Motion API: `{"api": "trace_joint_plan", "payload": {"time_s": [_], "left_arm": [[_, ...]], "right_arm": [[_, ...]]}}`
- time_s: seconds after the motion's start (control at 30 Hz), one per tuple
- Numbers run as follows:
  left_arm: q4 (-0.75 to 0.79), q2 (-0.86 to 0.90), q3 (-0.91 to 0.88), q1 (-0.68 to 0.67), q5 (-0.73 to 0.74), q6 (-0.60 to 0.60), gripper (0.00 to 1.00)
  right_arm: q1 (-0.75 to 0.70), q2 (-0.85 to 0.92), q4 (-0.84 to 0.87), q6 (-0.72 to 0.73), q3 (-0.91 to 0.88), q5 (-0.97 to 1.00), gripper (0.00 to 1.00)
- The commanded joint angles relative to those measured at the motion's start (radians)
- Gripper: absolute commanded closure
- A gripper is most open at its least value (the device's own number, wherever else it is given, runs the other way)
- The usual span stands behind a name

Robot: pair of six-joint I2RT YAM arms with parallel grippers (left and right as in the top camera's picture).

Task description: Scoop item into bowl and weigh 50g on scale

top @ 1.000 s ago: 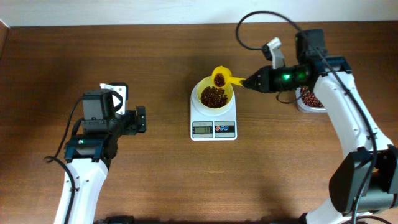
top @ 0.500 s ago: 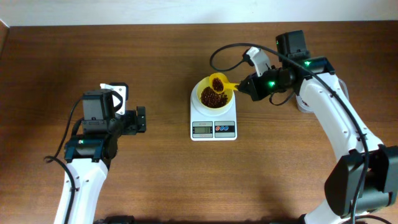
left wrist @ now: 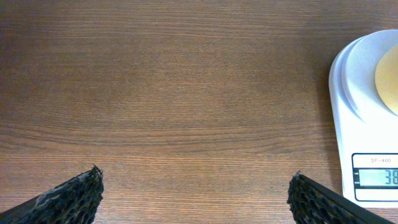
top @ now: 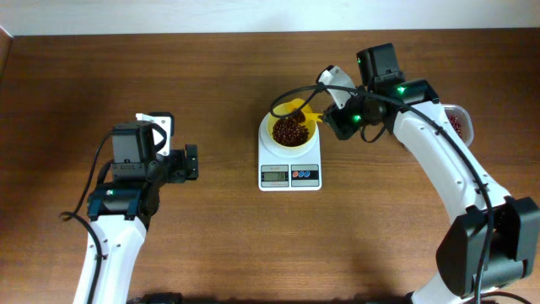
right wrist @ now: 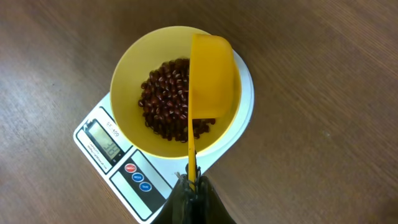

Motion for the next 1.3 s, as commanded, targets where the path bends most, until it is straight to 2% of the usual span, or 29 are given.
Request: {"api": "trace_joint_plan", "payload": {"time_s": [0.0, 0.17, 0.23, 0.3, 0.37, 0.43, 0.63, 0.73, 0.93, 1.03, 1.27], "left_arm": [[0.002, 0.005, -0.003, 0.005, -0.007, 0.012, 0.01], [0.002, 0.005, -0.003, 0.005, -0.007, 0.012, 0.01], [0.002, 0.005, -0.003, 0.005, -0.007, 0.012, 0.01], [0.002, 0.005, -0.003, 0.005, -0.007, 0.012, 0.01], [0.002, 0.005, -0.003, 0.005, -0.007, 0.012, 0.01], [0.002, 0.005, -0.003, 0.005, -0.007, 0.012, 0.01], [0.002, 0.005, -0.003, 0.005, -0.007, 0.012, 0.01], [0.002, 0.005, -0.003, 0.005, -0.007, 0.012, 0.01], [0.002, 0.005, -0.003, 0.005, -0.007, 0.012, 0.01], [0.002, 0.005, -0.003, 0.005, -0.007, 0.012, 0.01], [0.002, 0.005, -0.003, 0.005, -0.007, 0.012, 0.01]], "right_arm": [[0.002, -0.006, -0.018, 0.003, 0.012, -0.053, 0.96], [-0.002, -0.007, -0.028, 0.002, 0.012, -0.100, 0.96], [-0.014, -0.011, -0.028, 0.003, 0.012, -0.027, 0.96], [-0.007, -0.012, -0.031, -0.003, 0.012, -0.090, 0.96], [-0.006, -0.012, -0.033, -0.008, 0.012, -0.017, 0.96], [-0.003, -0.012, -0.033, -0.008, 0.012, -0.071, 0.96], [-0.005, -0.012, -0.026, 0.004, 0.012, -0.071, 0.96], [-0.006, -0.012, -0.026, 0.111, 0.012, -0.074, 0.96], [-0.006, -0.012, -0.025, 0.111, 0.012, -0.089, 0.96], [-0.001, -0.013, -0.037, -0.079, 0.012, -0.096, 0.96], [-0.002, -0.039, -0.041, -0.108, 0.017, -0.029, 0.96]]}}
